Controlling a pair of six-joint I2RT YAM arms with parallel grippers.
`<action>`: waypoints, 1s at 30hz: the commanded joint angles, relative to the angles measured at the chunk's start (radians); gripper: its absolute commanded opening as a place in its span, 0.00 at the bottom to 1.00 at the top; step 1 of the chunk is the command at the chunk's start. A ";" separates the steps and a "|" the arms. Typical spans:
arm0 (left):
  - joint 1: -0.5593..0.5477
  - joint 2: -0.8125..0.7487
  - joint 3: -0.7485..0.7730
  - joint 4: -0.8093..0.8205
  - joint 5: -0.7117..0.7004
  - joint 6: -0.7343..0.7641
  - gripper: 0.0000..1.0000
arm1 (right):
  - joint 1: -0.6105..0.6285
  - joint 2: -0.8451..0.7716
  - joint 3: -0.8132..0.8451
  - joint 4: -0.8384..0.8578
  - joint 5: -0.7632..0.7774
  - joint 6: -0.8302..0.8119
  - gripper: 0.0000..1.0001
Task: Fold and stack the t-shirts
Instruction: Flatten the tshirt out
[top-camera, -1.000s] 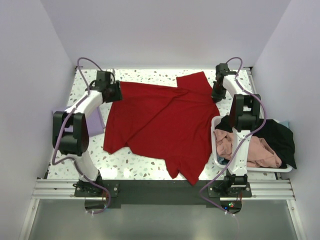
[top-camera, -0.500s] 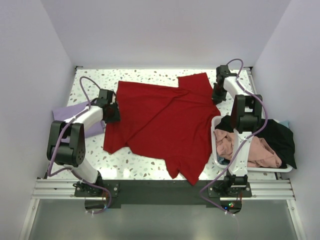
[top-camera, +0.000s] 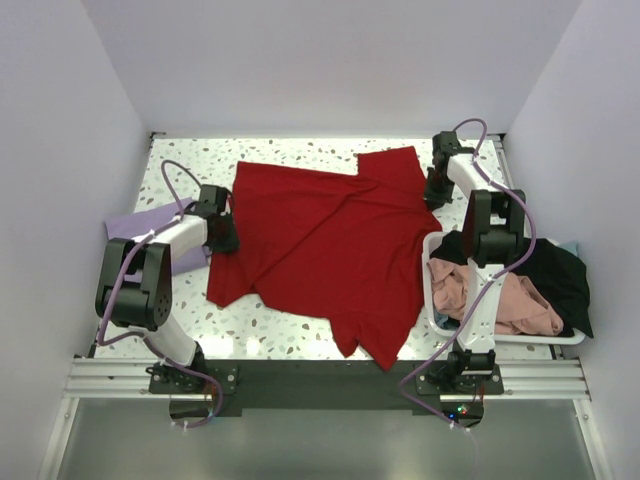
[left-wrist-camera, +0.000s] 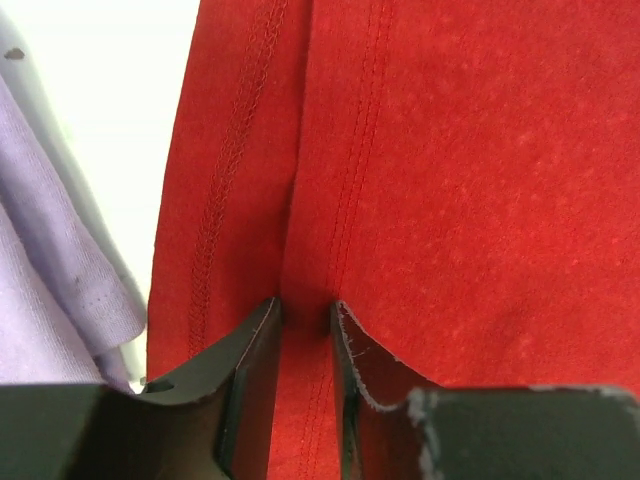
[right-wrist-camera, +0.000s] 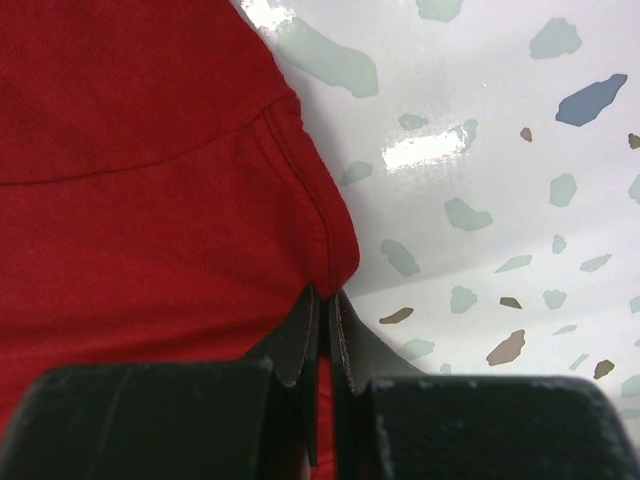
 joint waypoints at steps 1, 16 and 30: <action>0.003 -0.017 -0.008 0.029 -0.004 -0.018 0.30 | -0.007 -0.027 -0.026 -0.041 -0.007 -0.007 0.00; 0.003 -0.085 0.080 -0.053 -0.027 -0.001 0.05 | -0.007 -0.025 -0.015 -0.059 0.021 -0.010 0.00; 0.022 -0.007 0.259 -0.149 -0.027 0.068 0.05 | -0.007 0.039 0.109 -0.111 0.075 0.011 0.00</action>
